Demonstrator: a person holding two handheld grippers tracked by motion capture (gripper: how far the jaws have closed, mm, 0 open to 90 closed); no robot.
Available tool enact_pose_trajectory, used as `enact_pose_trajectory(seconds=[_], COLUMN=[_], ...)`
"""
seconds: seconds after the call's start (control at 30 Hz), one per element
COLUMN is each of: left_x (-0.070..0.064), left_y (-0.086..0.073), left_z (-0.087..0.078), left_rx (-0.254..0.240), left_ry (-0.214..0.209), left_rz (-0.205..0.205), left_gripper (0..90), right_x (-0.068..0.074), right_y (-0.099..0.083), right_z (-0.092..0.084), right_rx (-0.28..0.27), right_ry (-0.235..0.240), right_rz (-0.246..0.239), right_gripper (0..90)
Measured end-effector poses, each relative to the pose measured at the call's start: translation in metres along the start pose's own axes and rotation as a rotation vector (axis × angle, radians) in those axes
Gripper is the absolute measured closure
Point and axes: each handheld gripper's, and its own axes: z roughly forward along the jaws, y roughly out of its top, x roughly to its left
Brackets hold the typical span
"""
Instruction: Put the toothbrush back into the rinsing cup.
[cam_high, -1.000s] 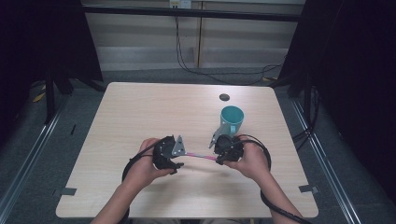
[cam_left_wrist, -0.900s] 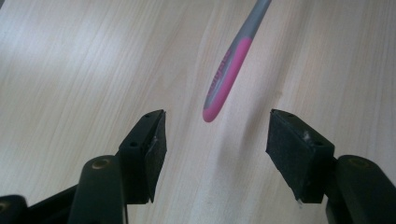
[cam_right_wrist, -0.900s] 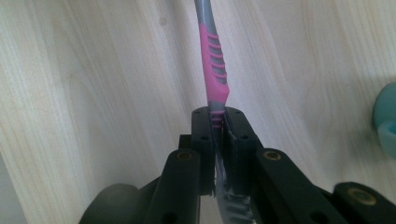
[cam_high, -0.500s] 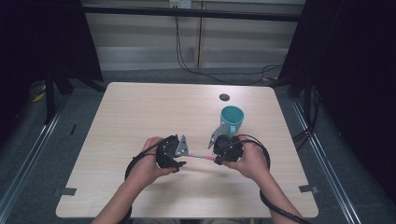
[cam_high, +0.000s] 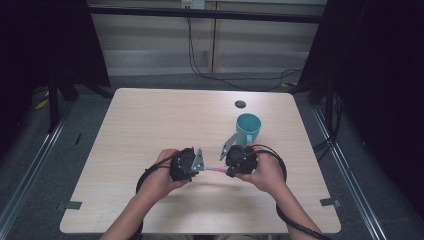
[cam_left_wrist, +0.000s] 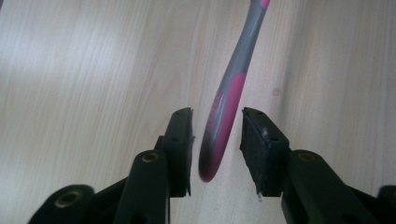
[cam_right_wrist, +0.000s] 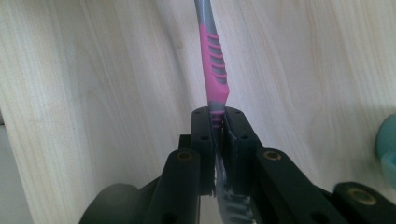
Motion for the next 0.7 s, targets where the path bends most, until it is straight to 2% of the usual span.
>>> enact_pose_trajectory(seconds=[0.2, 0.27, 0.37, 0.4, 0.5, 0.53, 0.6, 0.7], left_x=[-0.0012, -0.0018, -0.0027, -0.0025, -0.0033, -0.0038, -0.0052, -0.0053], left_y=[0.0023, 0.0023, 0.0026, 0.0031, 0.0031, 0.0026, 0.0020, 0.0002], left_z=[0.0022, 0.0024, 0.0026, 0.0020, 0.0013, 0.0007, 0.0000, 0.0000], left_rx=[0.015, 0.026, 0.042, 0.060, 0.064, 0.064, 0.072, 0.069], left_ry=[-0.004, -0.007, -0.012, -0.026, -0.029, -0.056, -0.069, -0.092], left_rz=[0.029, 0.034, 0.042, 0.052, 0.050, 0.043, 0.029, 0.012], left_gripper=[70.5, 77.1, 78.6, 79.1, 79.9, 80.6, 81.0, 81.2], right_x=[0.0035, 0.0028, 0.0040, 0.0043, 0.0050, 0.0042, 0.0037, 0.0008], right_y=[0.0038, 0.0037, 0.0038, 0.0039, 0.0044, 0.0040, 0.0024, -0.0006], right_z=[-0.0031, -0.0026, -0.0019, -0.0021, -0.0023, -0.0022, -0.0032, -0.0047], right_rx=[-0.001, -0.003, -0.011, -0.017, -0.021, -0.033, -0.055, -0.105], right_ry=[-0.013, -0.012, -0.018, -0.020, -0.026, -0.032, -0.036, -0.046], right_rz=[-0.022, -0.047, -0.049, -0.063, -0.071, -0.090, -0.082, -0.081], right_gripper=[84.0, 83.9, 83.8, 83.6, 83.4, 82.3, 79.0, 63.8])
